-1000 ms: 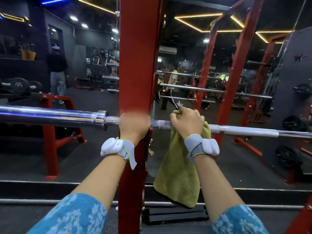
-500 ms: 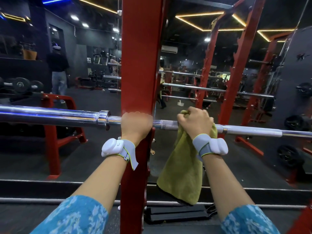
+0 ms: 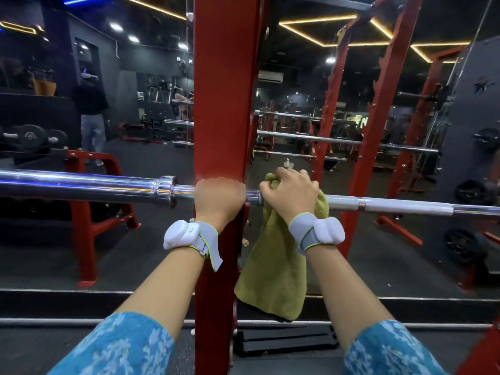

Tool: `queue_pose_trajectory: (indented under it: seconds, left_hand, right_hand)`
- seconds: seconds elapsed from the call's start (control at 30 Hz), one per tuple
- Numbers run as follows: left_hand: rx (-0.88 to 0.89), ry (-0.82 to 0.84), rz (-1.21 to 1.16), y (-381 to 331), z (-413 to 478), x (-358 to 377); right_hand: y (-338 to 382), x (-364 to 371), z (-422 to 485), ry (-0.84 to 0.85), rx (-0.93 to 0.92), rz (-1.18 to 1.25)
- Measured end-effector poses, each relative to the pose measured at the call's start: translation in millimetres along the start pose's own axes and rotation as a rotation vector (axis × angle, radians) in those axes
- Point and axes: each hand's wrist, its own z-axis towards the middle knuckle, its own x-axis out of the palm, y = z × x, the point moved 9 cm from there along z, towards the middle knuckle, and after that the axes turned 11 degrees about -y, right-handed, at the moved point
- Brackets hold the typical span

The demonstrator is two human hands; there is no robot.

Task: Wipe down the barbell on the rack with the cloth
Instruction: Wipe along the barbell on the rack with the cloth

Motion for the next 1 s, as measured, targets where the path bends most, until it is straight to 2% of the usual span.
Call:
queue_pose_trajectory:
  seconds: [0.27, 0.43, 0.63, 0.8, 1.0]
  left_hand:
    - [0.004, 0.017, -0.011, 1.8, 0.1, 0.8]
    - [-0.003, 0.012, -0.014, 0.7, -0.6, 0.6]
    - [-0.014, -0.01, -0.022, 1.5, -1.2, -1.2]
    - [-0.005, -0.016, -0.037, 0.1, -0.8, -2.2]
    - [0.03, -0.008, -0.051, -2.0, -1.6, -3.3]
  right_hand:
    - [-23.1, 3.7, 11.0, 0.105, 0.122, 0.021]
    - [-66.3, -7.2, 15.9, 0.063, 0.258, -0.021]
    - [-57.9, -11.9, 7.8, -0.025, 0.215, -0.039]
    - [-36.0, -13.0, -1.4, -0.076, 0.098, -0.092]
    - [-26.1, -11.3, -7.6, -0.032, 0.06, -0.122]
